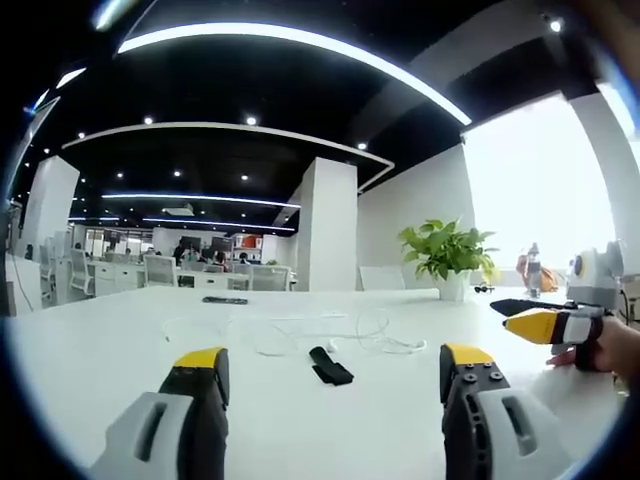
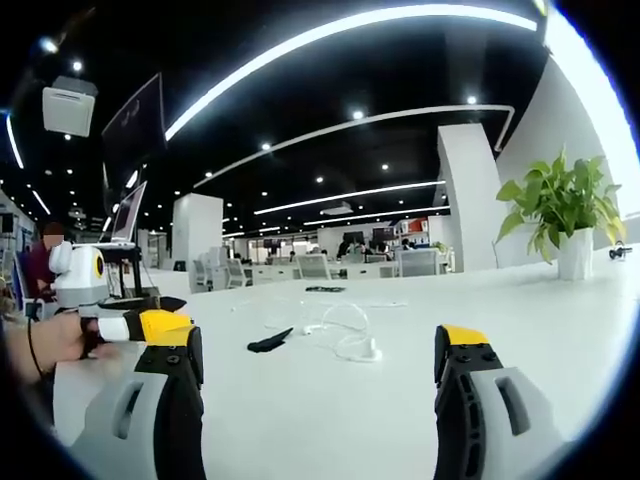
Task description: Peel open the Velcro strap on the desktop, arrange the wired earphones neatly onto it, and close the Velcro strap to secure them.
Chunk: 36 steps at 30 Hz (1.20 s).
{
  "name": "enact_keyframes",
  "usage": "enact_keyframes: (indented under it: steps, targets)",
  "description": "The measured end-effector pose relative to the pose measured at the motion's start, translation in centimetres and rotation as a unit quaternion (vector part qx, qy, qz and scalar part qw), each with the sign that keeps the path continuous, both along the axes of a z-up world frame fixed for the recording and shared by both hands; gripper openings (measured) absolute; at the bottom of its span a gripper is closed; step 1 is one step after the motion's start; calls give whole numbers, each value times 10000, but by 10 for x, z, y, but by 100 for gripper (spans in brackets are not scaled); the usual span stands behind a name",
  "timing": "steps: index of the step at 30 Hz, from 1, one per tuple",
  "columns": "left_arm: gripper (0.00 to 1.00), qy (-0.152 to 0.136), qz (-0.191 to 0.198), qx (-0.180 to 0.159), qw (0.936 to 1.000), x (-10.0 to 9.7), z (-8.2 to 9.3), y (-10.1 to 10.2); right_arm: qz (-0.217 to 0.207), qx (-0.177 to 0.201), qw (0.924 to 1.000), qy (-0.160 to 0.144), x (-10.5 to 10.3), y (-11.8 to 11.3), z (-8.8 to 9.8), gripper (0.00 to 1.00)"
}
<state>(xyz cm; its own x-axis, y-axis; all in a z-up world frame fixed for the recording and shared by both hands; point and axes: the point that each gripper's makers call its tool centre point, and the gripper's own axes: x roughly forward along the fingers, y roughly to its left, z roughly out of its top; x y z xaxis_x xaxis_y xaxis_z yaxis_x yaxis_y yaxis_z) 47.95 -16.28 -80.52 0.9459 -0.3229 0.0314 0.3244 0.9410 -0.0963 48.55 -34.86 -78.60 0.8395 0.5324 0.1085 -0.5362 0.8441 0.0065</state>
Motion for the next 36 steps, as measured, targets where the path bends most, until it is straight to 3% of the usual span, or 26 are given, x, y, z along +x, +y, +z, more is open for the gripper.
enact_keyframes:
  steps: [3,10,14,22,30,36]
  targets:
    - [89,223,-52,104,9997,7,-8,2,181,41,9996,201,8,2,-6,96]
    - [88,398,-62,82,9992,21,-14,12,203,-50,9983,542,29,2,-19,96]
    - [88,482,-101,180,9986,28,-18,13,198,5,9984,539,36,2,-18,96]
    - [87,541,-139,142,9983,40,-20,16,86,-215,9985,501,55,4,-21,96]
    - [86,605,-121,362,9974,58,-26,20,44,-386,9981,469,75,8,-23,93]
    - [83,672,55,160,9976,75,-26,32,-14,-410,9984,382,90,10,-21,91]
